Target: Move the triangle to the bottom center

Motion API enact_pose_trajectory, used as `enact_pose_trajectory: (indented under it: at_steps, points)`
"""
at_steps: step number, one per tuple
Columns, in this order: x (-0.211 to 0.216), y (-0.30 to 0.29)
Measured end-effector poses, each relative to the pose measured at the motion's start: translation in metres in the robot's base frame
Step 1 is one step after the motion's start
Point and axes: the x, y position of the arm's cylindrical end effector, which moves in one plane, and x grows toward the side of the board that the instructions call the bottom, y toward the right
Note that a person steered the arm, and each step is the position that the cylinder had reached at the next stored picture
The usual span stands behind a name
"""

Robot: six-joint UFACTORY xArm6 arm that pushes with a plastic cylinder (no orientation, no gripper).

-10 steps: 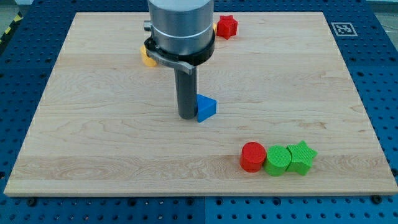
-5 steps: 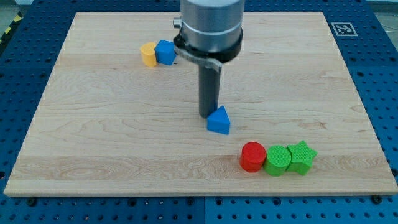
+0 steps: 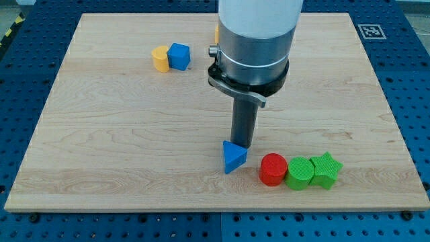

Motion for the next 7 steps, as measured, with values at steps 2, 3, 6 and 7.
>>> enact_pose_trajectory:
  at_steps: [2,3,6,7]
  points:
    - [0.009,-0.005]
    - [0.015,-0.011]
    - [0.002,-0.047]
    - [0.008,-0.09]
